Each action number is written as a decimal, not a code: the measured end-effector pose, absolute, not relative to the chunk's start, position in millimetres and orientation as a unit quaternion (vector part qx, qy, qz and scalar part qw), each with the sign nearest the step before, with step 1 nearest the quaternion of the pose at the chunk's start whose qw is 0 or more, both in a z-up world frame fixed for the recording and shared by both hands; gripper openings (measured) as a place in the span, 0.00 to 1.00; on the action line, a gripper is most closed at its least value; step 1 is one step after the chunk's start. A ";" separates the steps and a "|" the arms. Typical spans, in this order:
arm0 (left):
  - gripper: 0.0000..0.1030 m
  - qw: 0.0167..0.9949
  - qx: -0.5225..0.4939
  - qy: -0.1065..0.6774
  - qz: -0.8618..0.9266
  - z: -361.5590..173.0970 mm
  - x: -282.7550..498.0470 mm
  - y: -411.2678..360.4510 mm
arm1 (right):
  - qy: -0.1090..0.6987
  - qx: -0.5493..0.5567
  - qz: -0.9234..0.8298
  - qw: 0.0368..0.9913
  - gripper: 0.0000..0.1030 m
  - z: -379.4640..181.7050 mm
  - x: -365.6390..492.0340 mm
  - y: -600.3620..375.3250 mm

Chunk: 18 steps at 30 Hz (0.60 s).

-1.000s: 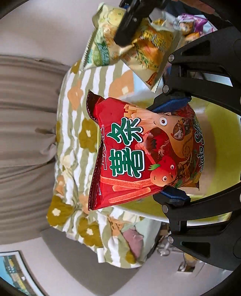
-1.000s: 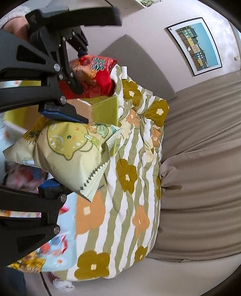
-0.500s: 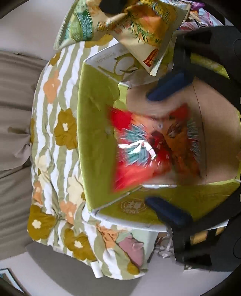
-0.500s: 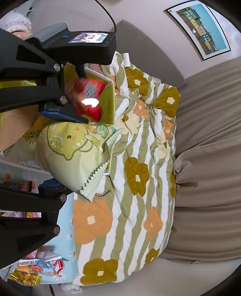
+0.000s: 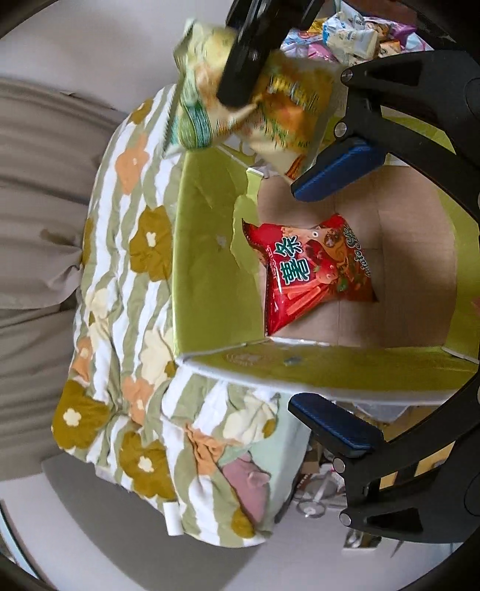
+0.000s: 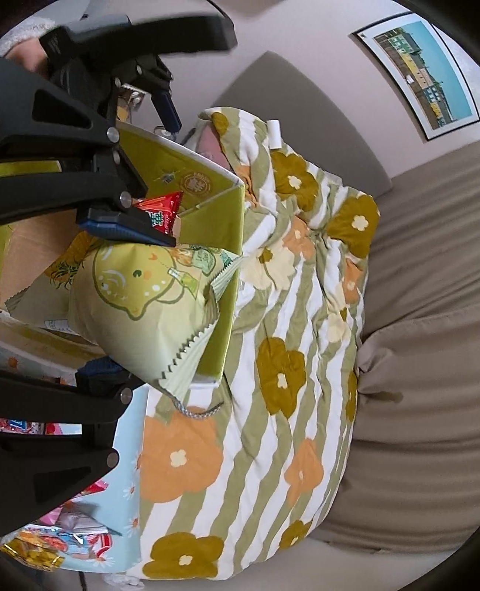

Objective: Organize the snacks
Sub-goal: 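Carry both bags over the box and open both tools to drop them in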

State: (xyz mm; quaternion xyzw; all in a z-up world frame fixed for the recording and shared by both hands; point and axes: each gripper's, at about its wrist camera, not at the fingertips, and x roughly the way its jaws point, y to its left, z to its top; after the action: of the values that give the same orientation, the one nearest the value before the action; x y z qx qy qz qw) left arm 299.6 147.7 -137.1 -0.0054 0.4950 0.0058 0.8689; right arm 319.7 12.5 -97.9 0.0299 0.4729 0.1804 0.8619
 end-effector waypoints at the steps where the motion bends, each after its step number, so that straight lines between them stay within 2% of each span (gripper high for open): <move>1: 1.00 0.869 -0.006 0.494 0.009 -135.3 298.7 149.0 | 0.477 0.031 0.180 0.859 0.47 -100.3 323.6 12.9; 10: 1.00 0.869 -0.009 0.494 0.035 -132.9 292.2 158.5 | 0.509 0.010 0.201 0.837 0.47 -127.8 351.1 27.2; 11: 1.00 0.867 -0.010 0.496 0.037 -134.2 292.2 159.6 | 0.510 0.007 0.198 0.837 0.50 -130.4 353.0 27.7; 13: 1.00 0.866 -0.014 0.499 0.040 -135.9 291.5 161.8 | 0.508 0.007 0.197 0.838 0.75 -134.4 355.5 25.8; 14: 1.00 0.865 -0.016 0.500 0.041 -136.5 291.0 162.8 | 0.505 0.010 0.197 0.840 0.95 -134.3 354.5 24.7; 15: 1.00 0.864 -0.016 0.501 0.042 -136.8 290.1 163.4 | 0.499 0.014 0.194 0.844 1.00 -133.0 352.5 22.5; 18: 1.00 0.864 -0.017 0.501 0.044 -137.1 286.9 164.9 | 0.482 0.014 0.190 0.855 1.00 -128.5 345.4 15.9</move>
State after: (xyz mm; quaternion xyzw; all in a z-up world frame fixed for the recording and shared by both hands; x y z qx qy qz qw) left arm 286.9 164.9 -137.1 -0.0166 0.5014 0.0443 0.8639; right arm 345.4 15.9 -128.5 0.0144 0.4823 0.1900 0.8550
